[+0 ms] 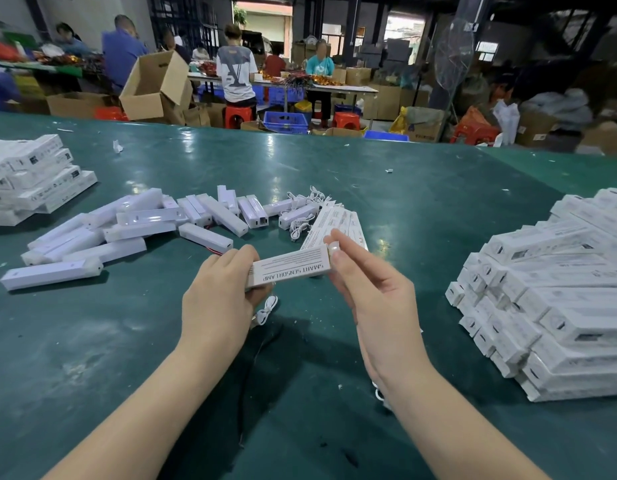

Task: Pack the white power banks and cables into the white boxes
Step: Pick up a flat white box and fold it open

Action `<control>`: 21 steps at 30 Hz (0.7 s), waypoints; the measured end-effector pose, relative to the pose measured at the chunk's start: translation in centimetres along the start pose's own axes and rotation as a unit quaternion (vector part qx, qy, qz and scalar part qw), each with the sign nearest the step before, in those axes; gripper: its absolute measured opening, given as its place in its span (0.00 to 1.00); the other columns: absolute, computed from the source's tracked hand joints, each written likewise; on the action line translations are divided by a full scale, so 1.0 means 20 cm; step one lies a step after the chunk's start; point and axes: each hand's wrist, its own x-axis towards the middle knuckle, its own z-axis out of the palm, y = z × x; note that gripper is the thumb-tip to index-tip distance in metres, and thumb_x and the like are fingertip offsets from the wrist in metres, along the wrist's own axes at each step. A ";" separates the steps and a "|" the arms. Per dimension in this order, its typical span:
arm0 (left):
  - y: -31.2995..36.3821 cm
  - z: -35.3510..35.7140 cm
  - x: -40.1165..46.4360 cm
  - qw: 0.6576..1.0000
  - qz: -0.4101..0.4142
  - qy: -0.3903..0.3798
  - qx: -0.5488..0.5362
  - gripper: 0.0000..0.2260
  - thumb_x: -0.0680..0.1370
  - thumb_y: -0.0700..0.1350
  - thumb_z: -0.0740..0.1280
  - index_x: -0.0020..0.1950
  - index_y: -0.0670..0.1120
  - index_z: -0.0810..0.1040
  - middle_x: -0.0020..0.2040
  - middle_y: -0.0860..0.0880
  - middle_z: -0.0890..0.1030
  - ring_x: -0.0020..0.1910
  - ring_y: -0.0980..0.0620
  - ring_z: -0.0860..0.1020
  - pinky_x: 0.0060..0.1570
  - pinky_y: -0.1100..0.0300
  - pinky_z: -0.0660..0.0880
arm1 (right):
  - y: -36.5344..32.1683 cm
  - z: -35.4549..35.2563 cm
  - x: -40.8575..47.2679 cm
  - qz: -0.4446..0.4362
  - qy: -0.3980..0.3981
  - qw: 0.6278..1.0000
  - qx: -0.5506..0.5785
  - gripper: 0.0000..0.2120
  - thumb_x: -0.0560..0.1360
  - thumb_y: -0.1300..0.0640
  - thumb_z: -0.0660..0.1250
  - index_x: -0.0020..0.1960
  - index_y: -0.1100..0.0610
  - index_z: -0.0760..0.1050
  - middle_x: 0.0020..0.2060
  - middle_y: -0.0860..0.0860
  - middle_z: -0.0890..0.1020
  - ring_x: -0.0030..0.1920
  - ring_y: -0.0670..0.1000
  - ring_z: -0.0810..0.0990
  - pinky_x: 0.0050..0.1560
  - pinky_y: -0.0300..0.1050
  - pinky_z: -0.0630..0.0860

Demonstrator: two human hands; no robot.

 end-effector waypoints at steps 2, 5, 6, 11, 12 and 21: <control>0.00 0.00 0.00 1.000 -0.007 -0.007 0.000 0.09 0.74 0.43 0.72 0.45 0.48 0.72 0.39 0.54 0.74 0.42 0.49 0.67 0.33 0.53 0.69 | 0.01 0.01 -0.01 0.004 -0.002 1.000 0.006 0.09 0.72 0.53 0.71 0.49 0.41 0.85 0.53 0.45 0.85 0.59 0.45 0.81 0.64 0.43 0.73; 0.00 0.01 -0.01 1.000 -0.018 -0.018 -0.013 0.10 0.74 0.44 0.71 0.43 0.49 0.69 0.36 0.55 0.72 0.41 0.49 0.66 0.33 0.53 0.68 | 0.01 0.01 0.00 0.020 -0.007 0.998 0.056 0.09 0.75 0.56 0.69 0.49 0.46 0.86 0.53 0.48 0.86 0.55 0.44 0.83 0.55 0.35 0.77; 0.00 0.01 -0.01 0.999 -0.020 -0.021 -0.018 0.10 0.74 0.44 0.71 0.42 0.50 0.68 0.36 0.55 0.71 0.41 0.49 0.66 0.33 0.54 0.67 | 0.00 0.01 0.00 0.023 -0.009 0.998 0.066 0.09 0.75 0.57 0.68 0.49 0.46 0.86 0.52 0.48 0.86 0.54 0.44 0.83 0.53 0.33 0.77; 0.01 0.01 -0.01 0.999 -0.019 -0.030 -0.017 0.11 0.74 0.45 0.72 0.43 0.50 0.69 0.36 0.54 0.71 0.41 0.49 0.67 0.34 0.52 0.69 | 0.01 0.00 0.01 0.009 0.005 0.999 0.034 0.13 0.78 0.61 0.67 0.47 0.45 0.86 0.52 0.48 0.86 0.56 0.47 0.83 0.55 0.34 0.77; 0.01 0.01 -0.01 0.999 -0.020 -0.029 -0.013 0.10 0.74 0.45 0.72 0.43 0.50 0.69 0.37 0.54 0.71 0.41 0.49 0.67 0.34 0.52 0.69 | 0.01 0.00 0.01 0.003 0.010 1.000 0.025 0.13 0.78 0.61 0.67 0.47 0.45 0.86 0.52 0.48 0.86 0.56 0.47 0.83 0.56 0.35 0.77; 0.02 0.00 -0.02 0.999 -0.010 -0.027 0.024 0.11 0.74 0.47 0.72 0.43 0.51 0.68 0.36 0.54 0.71 0.40 0.50 0.68 0.31 0.56 0.64 | 0.04 -0.01 0.01 -0.017 0.019 1.000 -0.012 0.14 0.79 0.58 0.67 0.49 0.40 0.85 0.54 0.45 0.85 0.60 0.46 0.81 0.64 0.42 0.75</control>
